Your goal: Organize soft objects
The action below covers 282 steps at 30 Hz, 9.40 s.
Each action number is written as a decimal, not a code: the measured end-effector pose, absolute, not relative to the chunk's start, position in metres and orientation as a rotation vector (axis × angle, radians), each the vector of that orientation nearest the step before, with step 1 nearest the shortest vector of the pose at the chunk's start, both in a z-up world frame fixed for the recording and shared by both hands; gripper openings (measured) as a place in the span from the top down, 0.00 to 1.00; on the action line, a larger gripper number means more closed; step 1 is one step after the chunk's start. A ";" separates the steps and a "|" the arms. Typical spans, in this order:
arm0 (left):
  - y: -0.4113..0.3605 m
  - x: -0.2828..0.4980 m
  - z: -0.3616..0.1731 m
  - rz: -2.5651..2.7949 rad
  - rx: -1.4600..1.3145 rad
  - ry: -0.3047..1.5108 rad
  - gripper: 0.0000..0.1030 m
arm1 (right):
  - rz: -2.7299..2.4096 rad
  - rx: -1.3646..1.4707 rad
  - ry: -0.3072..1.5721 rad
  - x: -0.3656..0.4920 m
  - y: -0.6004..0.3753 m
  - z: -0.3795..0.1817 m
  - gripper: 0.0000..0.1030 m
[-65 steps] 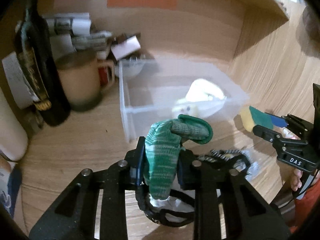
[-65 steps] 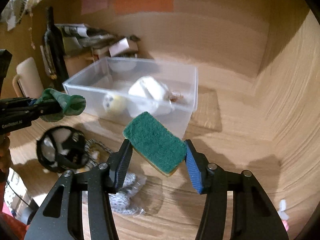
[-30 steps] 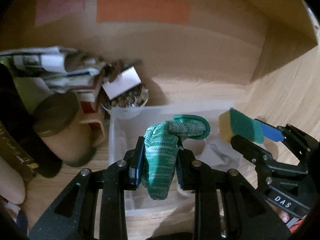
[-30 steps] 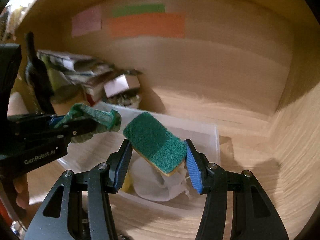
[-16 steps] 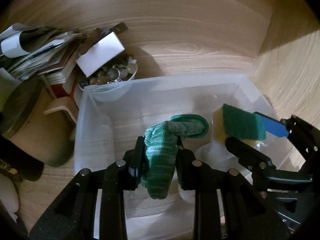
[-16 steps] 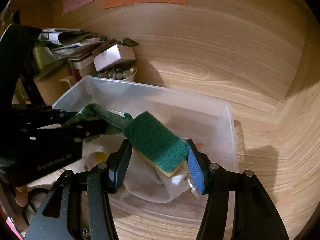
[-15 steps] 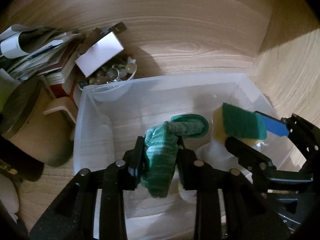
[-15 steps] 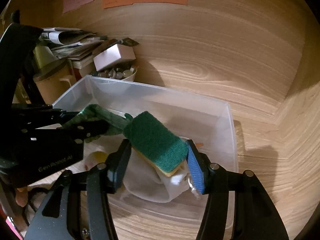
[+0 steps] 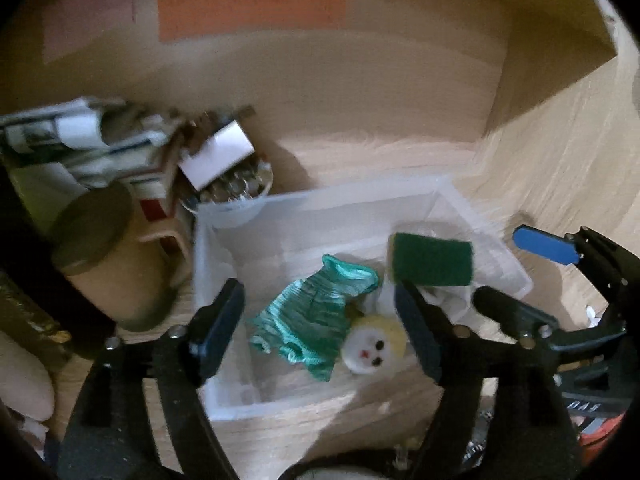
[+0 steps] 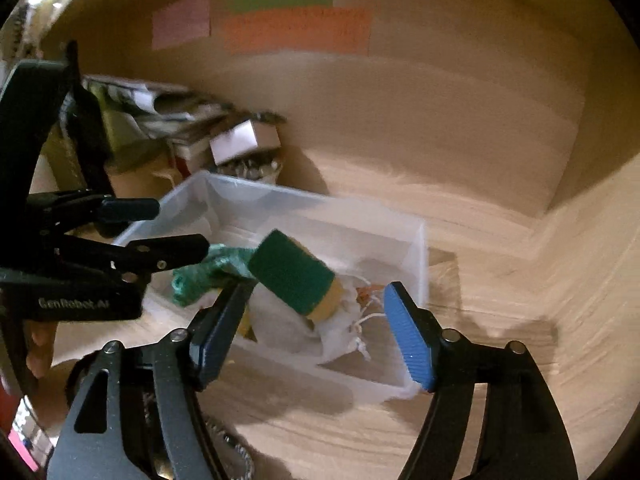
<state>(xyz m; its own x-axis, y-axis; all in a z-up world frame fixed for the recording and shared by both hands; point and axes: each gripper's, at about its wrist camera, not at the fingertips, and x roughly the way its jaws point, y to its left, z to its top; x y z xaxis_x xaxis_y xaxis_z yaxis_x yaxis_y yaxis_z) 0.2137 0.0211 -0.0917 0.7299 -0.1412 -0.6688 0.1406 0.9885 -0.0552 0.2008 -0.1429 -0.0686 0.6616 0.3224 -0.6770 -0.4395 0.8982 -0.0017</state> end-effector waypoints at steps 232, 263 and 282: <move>0.028 0.228 -0.122 -0.027 -0.019 0.786 0.77 | 0.434 -0.150 0.747 0.233 -0.113 -0.097 0.91; 0.004 0.076 0.024 -0.037 -0.007 0.247 0.16 | 0.444 0.040 0.228 0.081 -0.185 0.031 0.24; -0.001 0.030 0.036 -0.017 0.000 0.128 0.00 | 0.407 0.043 0.107 0.035 -0.191 0.040 0.00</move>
